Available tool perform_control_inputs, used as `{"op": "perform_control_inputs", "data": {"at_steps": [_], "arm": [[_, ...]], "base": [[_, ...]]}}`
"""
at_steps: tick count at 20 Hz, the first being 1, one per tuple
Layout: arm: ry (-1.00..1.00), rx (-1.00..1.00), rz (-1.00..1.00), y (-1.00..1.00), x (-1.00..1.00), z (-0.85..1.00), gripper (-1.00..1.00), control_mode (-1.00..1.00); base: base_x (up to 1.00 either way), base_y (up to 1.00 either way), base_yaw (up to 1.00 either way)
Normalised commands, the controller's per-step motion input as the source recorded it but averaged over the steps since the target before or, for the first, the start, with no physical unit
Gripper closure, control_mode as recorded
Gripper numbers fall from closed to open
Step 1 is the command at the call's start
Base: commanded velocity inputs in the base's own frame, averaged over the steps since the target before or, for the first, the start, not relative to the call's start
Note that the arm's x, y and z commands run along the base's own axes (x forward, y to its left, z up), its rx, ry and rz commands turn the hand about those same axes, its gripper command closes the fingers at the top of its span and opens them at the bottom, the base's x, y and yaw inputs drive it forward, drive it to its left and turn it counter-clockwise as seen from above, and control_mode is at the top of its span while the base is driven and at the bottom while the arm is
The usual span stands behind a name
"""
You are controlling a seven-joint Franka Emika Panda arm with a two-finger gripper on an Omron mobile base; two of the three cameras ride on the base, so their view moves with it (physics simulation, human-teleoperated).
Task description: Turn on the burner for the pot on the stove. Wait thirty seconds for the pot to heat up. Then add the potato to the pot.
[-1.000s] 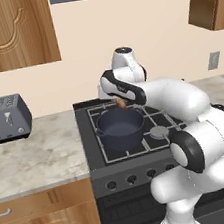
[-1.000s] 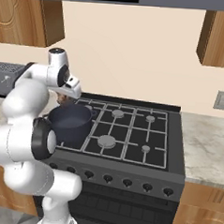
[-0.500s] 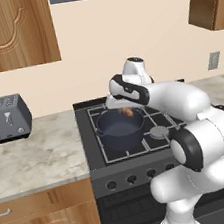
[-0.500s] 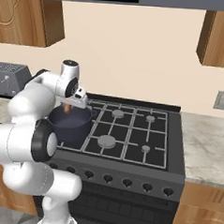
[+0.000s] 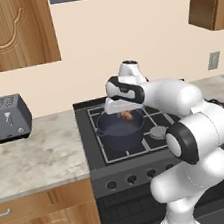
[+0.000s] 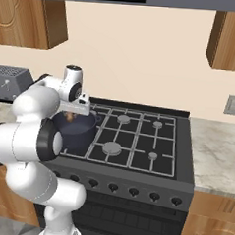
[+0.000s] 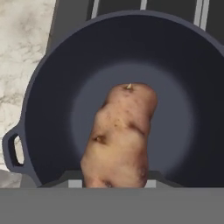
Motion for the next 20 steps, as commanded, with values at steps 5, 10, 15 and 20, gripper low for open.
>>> {"op": "perform_control_inputs", "data": {"at_steps": [5, 10, 15, 20], "arm": [[0.01, -0.05, 0.01, 0.23, 0.0, -0.08, 1.0, -1.0], [0.0, 0.0, 0.0, 0.0, 0.0, 0.0, 1.0, -1.0], [0.0, 0.0, 0.0, 0.0, 0.0, 0.0, 1.0, -1.0], [0.0, 0.0, 0.0, 0.0, 0.0, 0.0, 1.0, -1.0]], "base": [[0.0, 0.0, 0.0], [0.0, 0.0, 0.0], [0.0, 0.0, 0.0], [0.0, 0.0, 0.0]]}}
